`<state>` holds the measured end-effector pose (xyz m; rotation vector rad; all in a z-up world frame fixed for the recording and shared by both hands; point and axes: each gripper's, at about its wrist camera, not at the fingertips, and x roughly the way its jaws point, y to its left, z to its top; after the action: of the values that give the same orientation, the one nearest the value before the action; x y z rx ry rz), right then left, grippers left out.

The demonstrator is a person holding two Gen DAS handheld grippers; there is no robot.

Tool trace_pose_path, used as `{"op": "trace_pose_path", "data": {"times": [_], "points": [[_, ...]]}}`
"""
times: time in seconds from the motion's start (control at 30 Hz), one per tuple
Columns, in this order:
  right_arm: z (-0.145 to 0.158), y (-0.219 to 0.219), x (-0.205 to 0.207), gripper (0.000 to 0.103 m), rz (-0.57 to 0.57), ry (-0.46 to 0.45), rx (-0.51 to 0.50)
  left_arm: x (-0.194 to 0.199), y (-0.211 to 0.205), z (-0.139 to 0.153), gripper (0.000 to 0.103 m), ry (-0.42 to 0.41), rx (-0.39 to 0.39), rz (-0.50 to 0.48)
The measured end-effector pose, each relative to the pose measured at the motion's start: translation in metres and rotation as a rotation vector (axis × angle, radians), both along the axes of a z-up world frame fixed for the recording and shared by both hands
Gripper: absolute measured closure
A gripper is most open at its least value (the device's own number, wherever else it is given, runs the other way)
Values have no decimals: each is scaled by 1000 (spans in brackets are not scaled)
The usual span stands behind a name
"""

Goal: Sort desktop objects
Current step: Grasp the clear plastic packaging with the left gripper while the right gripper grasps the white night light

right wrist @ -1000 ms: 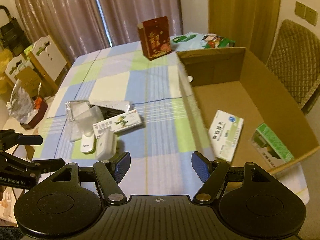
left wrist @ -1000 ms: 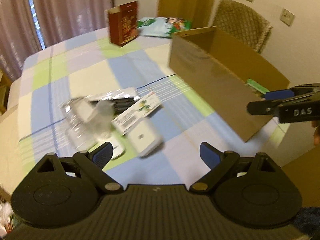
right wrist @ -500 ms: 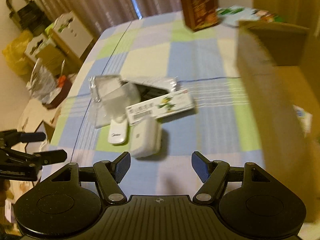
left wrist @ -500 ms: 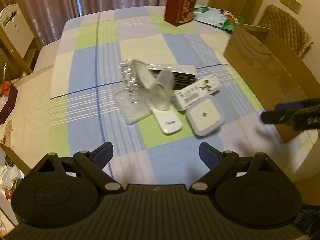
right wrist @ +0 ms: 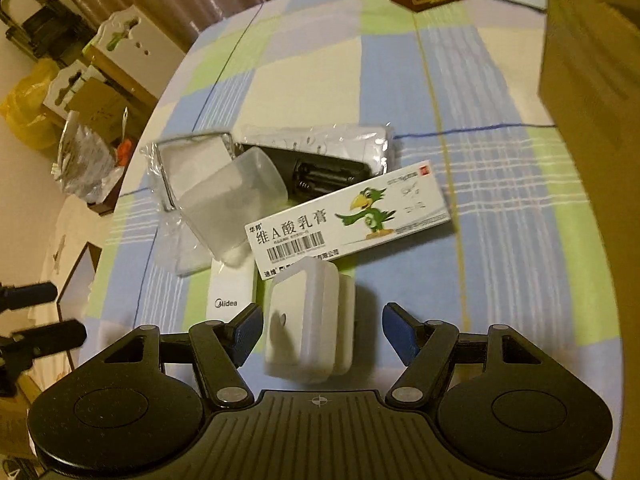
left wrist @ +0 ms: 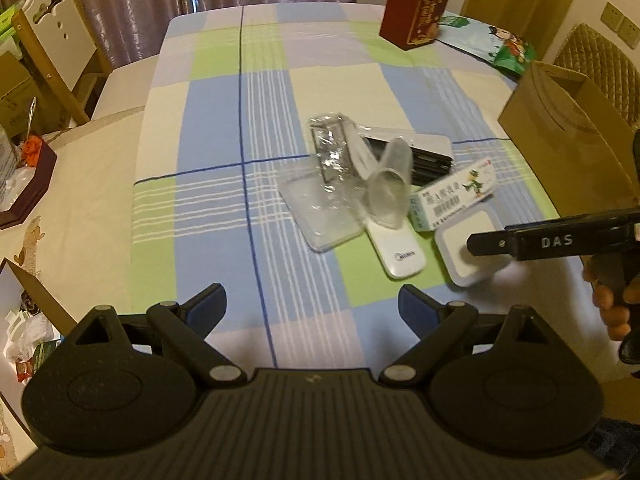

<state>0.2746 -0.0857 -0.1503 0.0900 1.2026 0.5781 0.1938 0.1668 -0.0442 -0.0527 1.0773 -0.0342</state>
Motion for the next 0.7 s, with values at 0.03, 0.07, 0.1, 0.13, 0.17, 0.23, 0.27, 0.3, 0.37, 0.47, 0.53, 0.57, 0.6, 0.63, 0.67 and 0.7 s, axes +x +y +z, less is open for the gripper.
{"op": "trace_pose_path", "data": {"times": [0.03, 0.07, 0.1, 0.13, 0.17, 0.23, 0.27, 0.3, 0.37, 0.47, 0.53, 0.57, 0.6, 0.63, 0.67, 0.7], "points": [[-2, 2, 0, 41, 9, 2, -3, 2, 1, 0, 13, -1, -2, 0], [-3, 3, -1, 53, 23, 5, -1, 6, 3, -1, 13, -2, -6, -1], [-4, 4, -1, 58, 37, 7, 0, 9, 3, -1, 13, -3, -9, -4], [-4, 6, -2, 59, 52, 6, -4, 14, 4, -2, 13, -5, -13, -9], [-2, 7, -4, 59, 69, -3, -22, 18, 4, -2, 14, -6, -15, -14], [1, 7, -8, 60, 94, -19, -57, 29, 3, -2, 16, -17, -22, -27], [3, 6, -10, 61, 103, -29, -69, 36, 2, -2, 16, -25, -28, -35], [5, 4, -12, 64, 110, -41, -84, 43, 2, -1, 17, -36, -36, -43], [9, -2, -17, 65, 113, -68, -122, 60, 1, 1, 17, -64, -54, -59], [11, -11, -20, 66, 104, -85, -158, 89, -1, -2, 18, -88, -69, -73], [11, -17, -23, 66, 98, -81, -157, 109, -3, -9, 22, -76, -69, -86], [11, -19, -24, 66, 95, -80, -156, 118, -4, -13, 23, -67, -68, -95], [11, -22, -26, 66, 93, -78, -155, 127, -5, -18, 25, -53, -68, -104], [11, -24, -27, 66, 92, -79, -155, 134, -6, -24, 30, -34, -68, -113], [11, -23, -29, 66, 97, -88, -157, 141, -7, -29, 34, -14, -68, -121], [11, -22, -30, 66, 102, -97, -160, 149, -8, -35, 37, 5, -68, -130]]}}
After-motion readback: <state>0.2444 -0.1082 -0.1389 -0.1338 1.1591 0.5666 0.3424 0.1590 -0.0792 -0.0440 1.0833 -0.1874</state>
